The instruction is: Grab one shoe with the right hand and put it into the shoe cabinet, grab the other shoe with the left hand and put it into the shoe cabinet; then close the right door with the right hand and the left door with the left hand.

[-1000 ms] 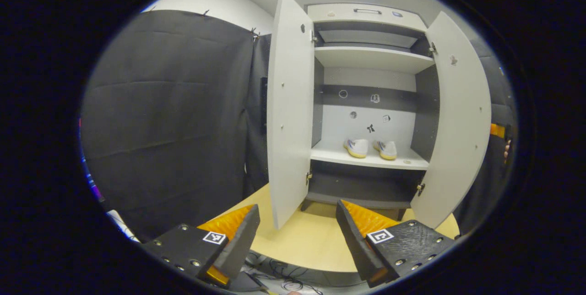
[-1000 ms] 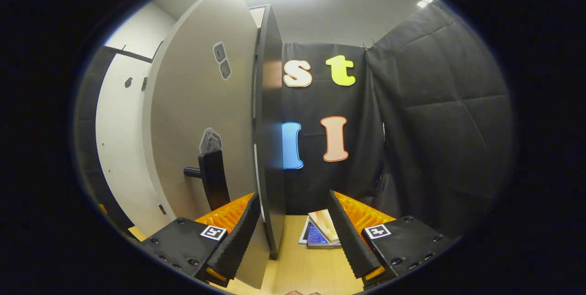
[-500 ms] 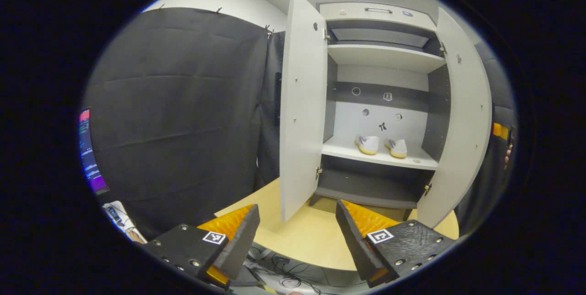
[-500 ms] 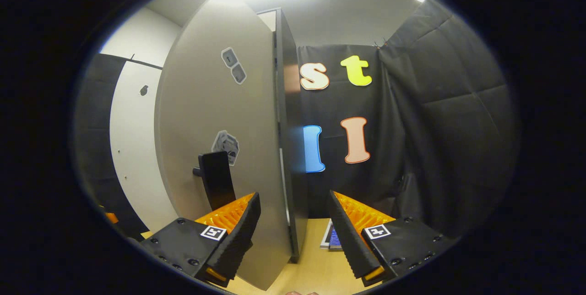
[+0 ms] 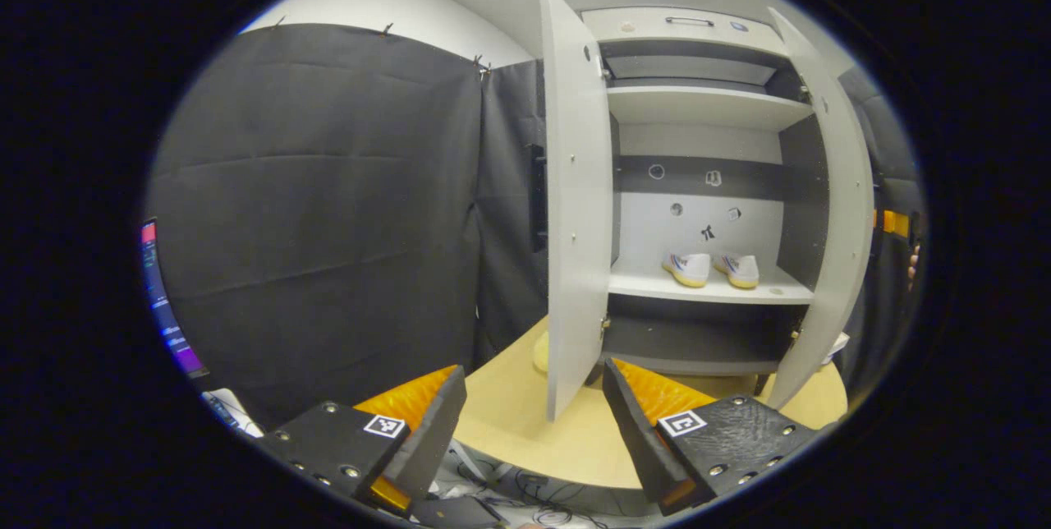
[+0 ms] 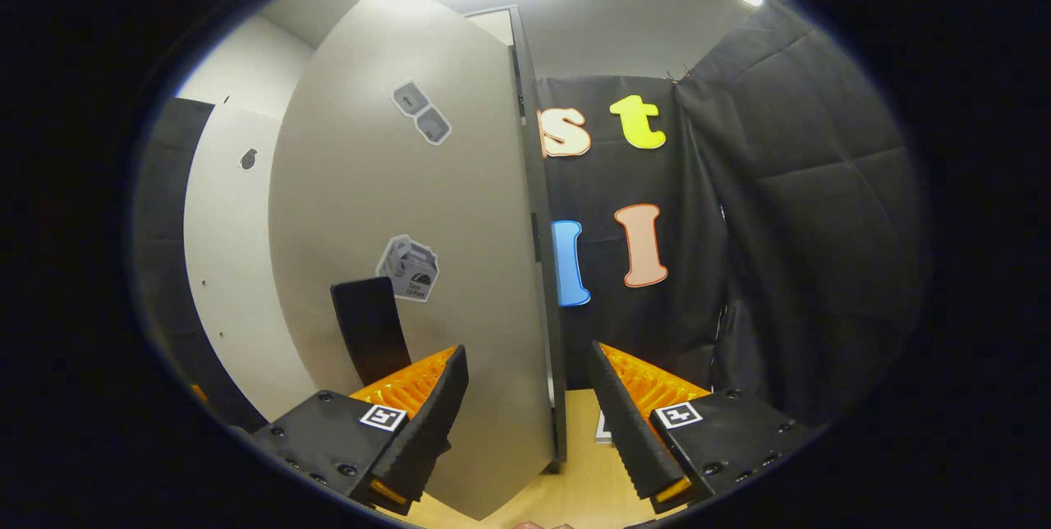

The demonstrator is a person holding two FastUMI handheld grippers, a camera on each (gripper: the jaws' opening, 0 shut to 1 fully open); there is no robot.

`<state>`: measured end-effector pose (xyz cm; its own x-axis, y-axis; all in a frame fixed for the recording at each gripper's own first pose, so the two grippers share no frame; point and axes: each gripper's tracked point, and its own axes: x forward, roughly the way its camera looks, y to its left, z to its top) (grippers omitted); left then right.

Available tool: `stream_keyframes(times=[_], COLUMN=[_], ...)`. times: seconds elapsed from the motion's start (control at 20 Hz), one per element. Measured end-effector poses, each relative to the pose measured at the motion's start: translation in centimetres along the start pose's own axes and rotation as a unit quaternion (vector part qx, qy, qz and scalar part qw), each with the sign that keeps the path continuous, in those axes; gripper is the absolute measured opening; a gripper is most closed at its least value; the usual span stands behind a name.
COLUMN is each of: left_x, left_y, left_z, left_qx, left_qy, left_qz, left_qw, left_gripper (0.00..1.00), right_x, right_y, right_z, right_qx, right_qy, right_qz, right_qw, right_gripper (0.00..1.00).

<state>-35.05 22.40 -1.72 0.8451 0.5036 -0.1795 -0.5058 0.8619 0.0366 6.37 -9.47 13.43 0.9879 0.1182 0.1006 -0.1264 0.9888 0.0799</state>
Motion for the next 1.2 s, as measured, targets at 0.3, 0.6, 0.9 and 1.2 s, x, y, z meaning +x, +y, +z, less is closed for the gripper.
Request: stream_keyframes(times=[0.3,0.6,0.9,1.2], left_x=[5.1,9.4,14.3,19.5], left_y=[4.7,9.3,11.0,9.4], left_z=[1.4,4.3,8.5,12.9], left_qx=[-0.026,-0.029,-0.036,-0.019], left_qy=[-0.012,-0.063,-0.100,-0.120], left_qz=[-0.015,-0.024,-0.067,-0.146], left_qw=[0.999,0.997,0.992,0.982], left_gripper=[1.00,0.95,0.95,1.00], right_x=[2.1,-0.2,-3.5,-5.0], right_y=[5.8,2.5,-0.7,-0.5], right_z=[-1.0,-0.7,-3.4,-4.1], right_qx=[0.038,0.015,0.005,-0.031], right_qy=[0.018,-0.003,0.006,0.016], right_qz=[0.005,-0.075,-0.149,-0.170], right_qw=[0.999,0.997,0.989,0.985], right_gripper=[0.95,0.96,0.98,0.98])
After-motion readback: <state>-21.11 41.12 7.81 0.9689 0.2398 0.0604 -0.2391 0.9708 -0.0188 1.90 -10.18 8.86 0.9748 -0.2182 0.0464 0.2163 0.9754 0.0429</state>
